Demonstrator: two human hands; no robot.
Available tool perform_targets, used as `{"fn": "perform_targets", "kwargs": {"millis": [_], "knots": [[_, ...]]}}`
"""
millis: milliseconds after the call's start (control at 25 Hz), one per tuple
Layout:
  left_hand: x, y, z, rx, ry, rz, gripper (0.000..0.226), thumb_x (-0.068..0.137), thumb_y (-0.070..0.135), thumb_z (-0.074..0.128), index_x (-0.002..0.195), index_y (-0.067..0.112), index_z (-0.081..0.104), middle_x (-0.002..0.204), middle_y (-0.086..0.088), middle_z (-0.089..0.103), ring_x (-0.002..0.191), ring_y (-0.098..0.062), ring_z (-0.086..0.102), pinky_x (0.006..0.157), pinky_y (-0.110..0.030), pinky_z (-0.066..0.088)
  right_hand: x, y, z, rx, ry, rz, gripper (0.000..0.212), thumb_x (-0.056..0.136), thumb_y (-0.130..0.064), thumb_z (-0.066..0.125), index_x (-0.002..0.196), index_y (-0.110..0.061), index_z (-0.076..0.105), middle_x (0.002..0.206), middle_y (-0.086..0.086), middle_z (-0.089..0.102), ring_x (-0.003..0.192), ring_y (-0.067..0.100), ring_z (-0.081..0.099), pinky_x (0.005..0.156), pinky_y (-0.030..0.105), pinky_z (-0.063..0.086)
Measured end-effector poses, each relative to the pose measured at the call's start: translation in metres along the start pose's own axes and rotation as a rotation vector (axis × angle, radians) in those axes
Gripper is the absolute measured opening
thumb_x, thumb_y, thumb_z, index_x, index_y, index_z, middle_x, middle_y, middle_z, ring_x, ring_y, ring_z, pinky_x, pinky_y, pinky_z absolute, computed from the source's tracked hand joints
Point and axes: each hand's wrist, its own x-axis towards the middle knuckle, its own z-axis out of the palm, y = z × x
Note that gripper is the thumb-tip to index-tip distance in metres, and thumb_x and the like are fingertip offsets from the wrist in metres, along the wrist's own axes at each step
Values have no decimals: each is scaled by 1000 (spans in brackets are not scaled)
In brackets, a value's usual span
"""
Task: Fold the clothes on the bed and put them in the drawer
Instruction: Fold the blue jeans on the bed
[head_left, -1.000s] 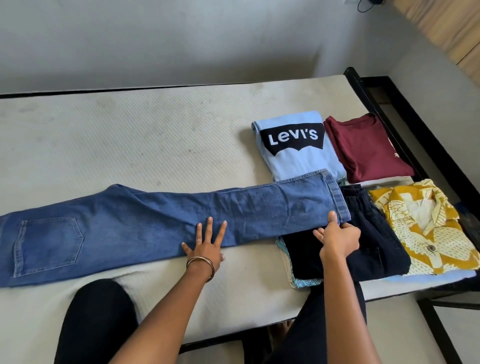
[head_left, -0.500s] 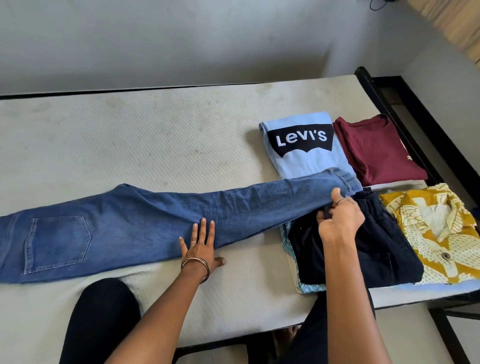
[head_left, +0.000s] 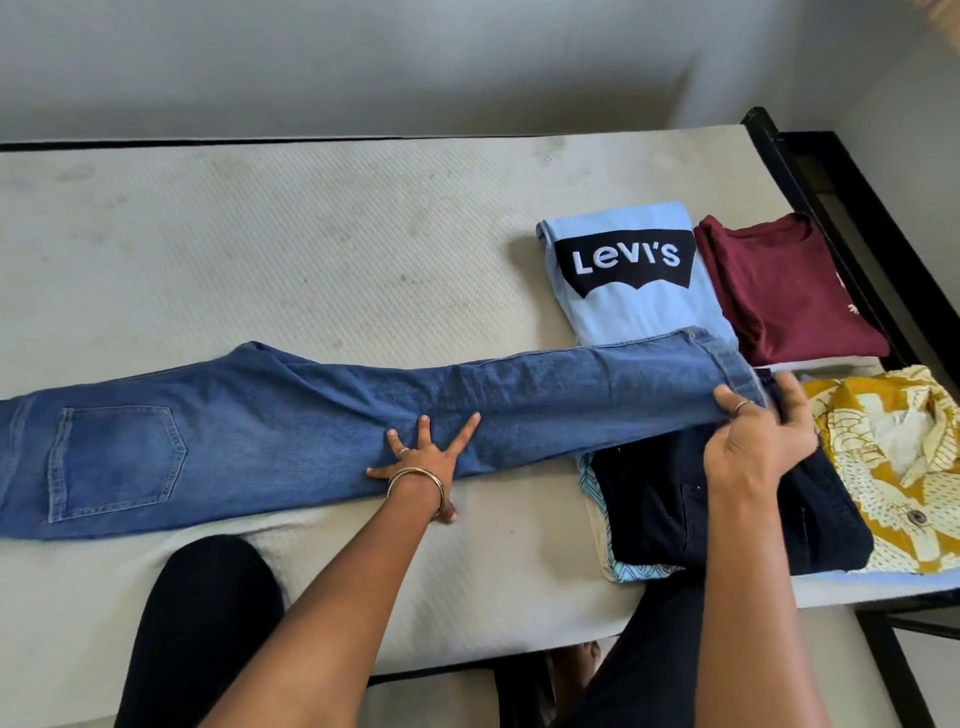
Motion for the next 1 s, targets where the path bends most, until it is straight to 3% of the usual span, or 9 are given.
{"fn": "perform_targets", "kwargs": {"millis": [120, 240, 440, 560, 720, 800, 880, 920, 1000], "knots": [[2, 1, -5, -5, 1, 6, 144, 65, 33, 88, 117, 66, -42, 157, -10, -24, 139, -55, -14, 92, -83, 21, 0, 1, 3, -104, -68, -77, 54, 75, 15, 69, 121, -8, 54, 102, 4, 63, 95, 11, 67, 84, 23, 55], [5, 0, -2, 2, -3, 7, 142, 66, 34, 87, 116, 66, -42, 156, -12, -27, 138, -56, -15, 92, -84, 21, -13, 28, -4, -86, 173, 177, 32, 80, -7, 79, 104, -10, 59, 100, 4, 66, 76, 8, 67, 70, 23, 55], [9, 7, 12, -16, -37, -22, 141, 72, 28, 83, 115, 61, -48, 147, -16, -42, 132, -59, -27, 92, -86, 12, -54, 46, 15, -122, 65, 432, 28, 79, -6, 81, 94, -15, 59, 99, -1, 69, 89, 15, 70, 70, 32, 58], [8, 2, 32, -58, 103, 20, 140, 76, 14, 78, 118, 56, -49, 139, -3, -55, 127, -55, -38, 86, -88, 1, -57, 29, 33, -76, -48, 333, 30, 82, 3, 71, 95, -23, 63, 96, -7, 69, 93, 13, 67, 75, 28, 55], [-1, -15, 52, 72, 239, 244, 111, 89, 28, 57, 131, 41, -46, 144, 20, -44, 138, -29, -37, 86, -87, -5, -91, 8, 58, 65, -150, 285, 32, 92, 2, 60, 103, -28, 62, 100, -8, 68, 93, 10, 66, 86, 29, 54], [-7, -27, 33, -245, 127, 360, 104, 90, 26, 58, 144, 41, -29, 154, 24, -3, 146, -12, -3, 98, -81, -3, -116, 1, 74, 91, -224, 244, 30, 94, 0, 58, 111, -25, 60, 103, -8, 68, 97, 9, 66, 90, 30, 54], [-24, -58, -5, -1069, 87, 380, 78, 92, 12, 60, 153, 31, 14, 132, 7, 57, 123, -16, 51, 106, -67, 30, -155, -4, 101, 34, -365, 116, 31, 95, 0, 56, 121, -17, 58, 109, -7, 67, 100, 5, 64, 93, 26, 51], [-32, -76, -25, -1423, 124, 295, 59, 94, 7, 57, 147, 22, 35, 110, -2, 70, 102, -22, 65, 93, -59, 48, -175, -4, 111, -18, -434, 20, 31, 95, 1, 55, 120, -16, 58, 109, -8, 65, 99, -1, 62, 91, 22, 49], [-49, -140, -60, -1817, 239, 161, 33, 97, 22, 55, 129, 19, 56, 99, -8, 74, 83, -28, 69, 76, -47, 56, -240, 8, 136, -99, -616, -172, 32, 91, 2, 56, 115, -19, 57, 107, -15, 61, 98, -8, 57, 92, 21, 47]]}}
